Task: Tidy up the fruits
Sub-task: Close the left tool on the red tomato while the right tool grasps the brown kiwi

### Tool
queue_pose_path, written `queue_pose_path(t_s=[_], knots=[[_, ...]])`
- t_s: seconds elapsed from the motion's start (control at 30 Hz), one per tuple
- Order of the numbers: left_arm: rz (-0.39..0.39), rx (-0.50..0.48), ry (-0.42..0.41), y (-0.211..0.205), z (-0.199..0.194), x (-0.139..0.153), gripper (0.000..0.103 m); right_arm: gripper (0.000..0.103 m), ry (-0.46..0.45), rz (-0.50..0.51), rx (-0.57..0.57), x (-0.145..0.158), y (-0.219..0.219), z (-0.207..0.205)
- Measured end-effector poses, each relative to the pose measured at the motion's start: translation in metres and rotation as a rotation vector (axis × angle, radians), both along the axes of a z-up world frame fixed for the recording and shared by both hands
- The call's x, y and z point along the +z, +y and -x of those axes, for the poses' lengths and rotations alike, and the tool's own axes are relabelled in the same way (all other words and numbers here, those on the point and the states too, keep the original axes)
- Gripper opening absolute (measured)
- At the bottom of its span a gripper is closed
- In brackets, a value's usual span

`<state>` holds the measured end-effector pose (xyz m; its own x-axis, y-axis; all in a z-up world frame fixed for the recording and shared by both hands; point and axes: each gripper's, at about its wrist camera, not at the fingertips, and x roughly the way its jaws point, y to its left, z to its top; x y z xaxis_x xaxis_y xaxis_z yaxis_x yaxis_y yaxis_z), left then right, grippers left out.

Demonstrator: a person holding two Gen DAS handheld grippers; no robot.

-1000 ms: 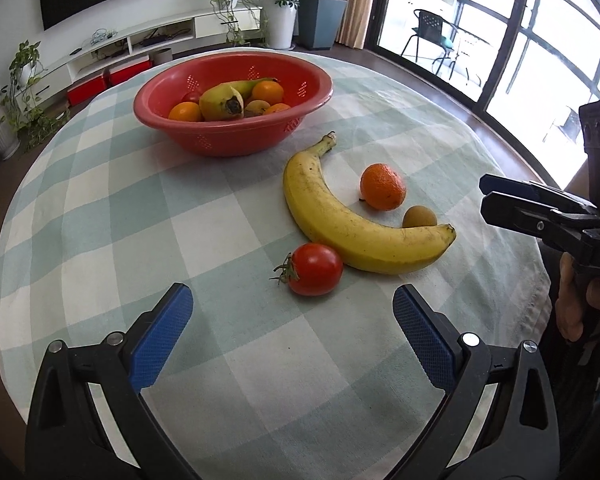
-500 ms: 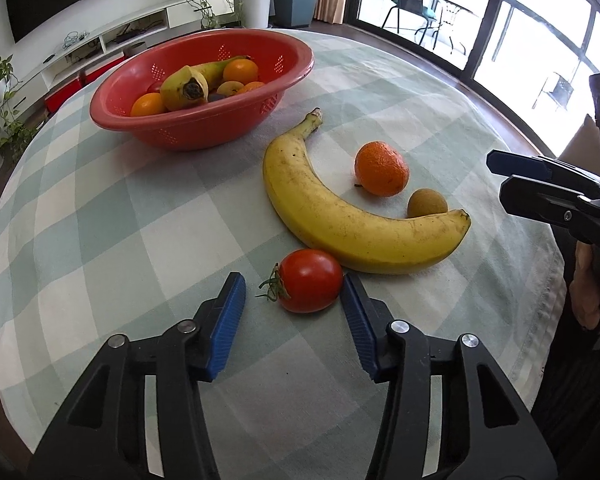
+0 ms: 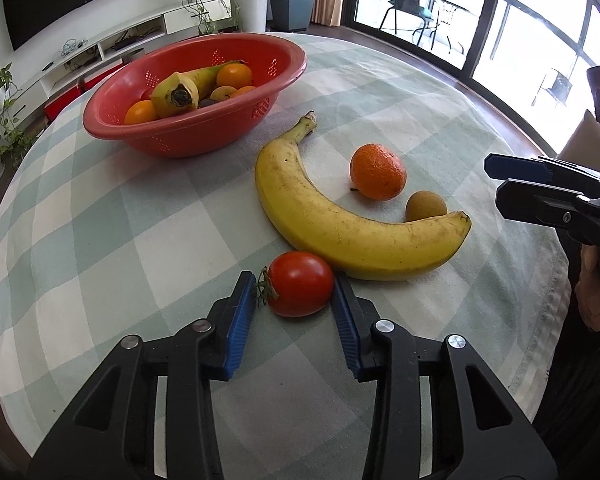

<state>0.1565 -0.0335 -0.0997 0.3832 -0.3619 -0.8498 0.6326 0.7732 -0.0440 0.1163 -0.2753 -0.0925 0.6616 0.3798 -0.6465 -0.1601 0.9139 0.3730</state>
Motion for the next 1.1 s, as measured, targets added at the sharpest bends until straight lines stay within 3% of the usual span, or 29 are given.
queue_pose_path(t_s=[0.23,0.47,0.63,0.8,1.1], knots=[[0.02,0.004,0.004,0.005,0.002,0.0,0.035,0.071,0.028,0.012,0.01,0.006,-0.002,-0.002],[0.101,0.097,0.024,0.032,0.004,0.006,0.035,0.067,0.041,0.126,0.066,0.018,0.004,-0.007],[0.189,0.17,0.025,0.053,0.018,0.013,0.035,0.056,0.124,0.224,0.084,0.007,0.01,-0.025],[0.206,0.175,0.025,0.061,0.024,0.013,0.035,0.051,0.197,0.271,0.106,-0.01,0.016,-0.04],[0.227,0.181,0.031,0.064,0.024,0.012,0.035,0.049,0.167,0.263,0.205,-0.01,0.04,-0.029]])
